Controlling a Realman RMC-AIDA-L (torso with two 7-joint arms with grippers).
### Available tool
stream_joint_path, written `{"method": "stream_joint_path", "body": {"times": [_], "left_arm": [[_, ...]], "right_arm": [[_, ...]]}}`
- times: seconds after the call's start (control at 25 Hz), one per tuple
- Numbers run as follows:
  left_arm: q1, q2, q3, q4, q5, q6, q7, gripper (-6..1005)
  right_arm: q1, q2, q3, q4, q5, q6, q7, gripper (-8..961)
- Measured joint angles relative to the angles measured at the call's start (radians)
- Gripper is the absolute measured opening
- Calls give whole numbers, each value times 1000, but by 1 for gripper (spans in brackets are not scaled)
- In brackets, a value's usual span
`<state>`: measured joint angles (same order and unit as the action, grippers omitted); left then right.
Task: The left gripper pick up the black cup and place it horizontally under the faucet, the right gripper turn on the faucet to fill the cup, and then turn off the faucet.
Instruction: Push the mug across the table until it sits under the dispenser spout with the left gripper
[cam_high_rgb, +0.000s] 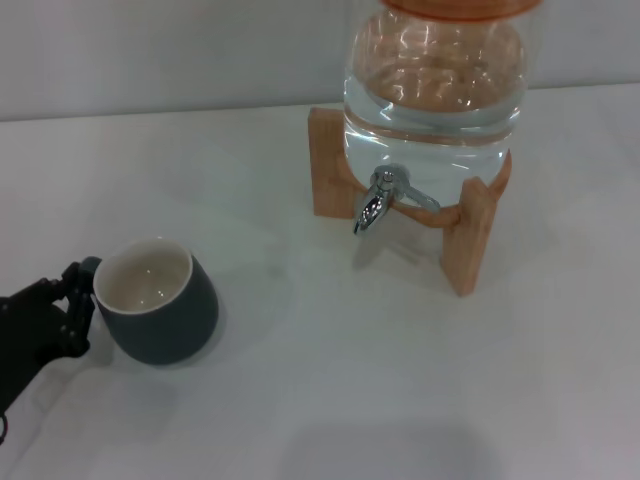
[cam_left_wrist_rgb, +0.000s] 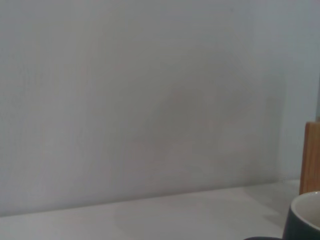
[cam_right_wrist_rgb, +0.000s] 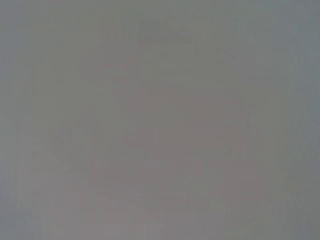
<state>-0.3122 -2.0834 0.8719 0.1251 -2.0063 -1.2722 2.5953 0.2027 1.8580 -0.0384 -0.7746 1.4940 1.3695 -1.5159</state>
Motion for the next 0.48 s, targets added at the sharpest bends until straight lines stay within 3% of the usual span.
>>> {"method": "stream_joint_path", "body": {"times": [0.48], "left_arm": [[-34, 3, 29, 78, 37, 32, -135, 109]], "right_arm": [[-2, 1, 0, 0, 0, -9, -2, 841]]}}
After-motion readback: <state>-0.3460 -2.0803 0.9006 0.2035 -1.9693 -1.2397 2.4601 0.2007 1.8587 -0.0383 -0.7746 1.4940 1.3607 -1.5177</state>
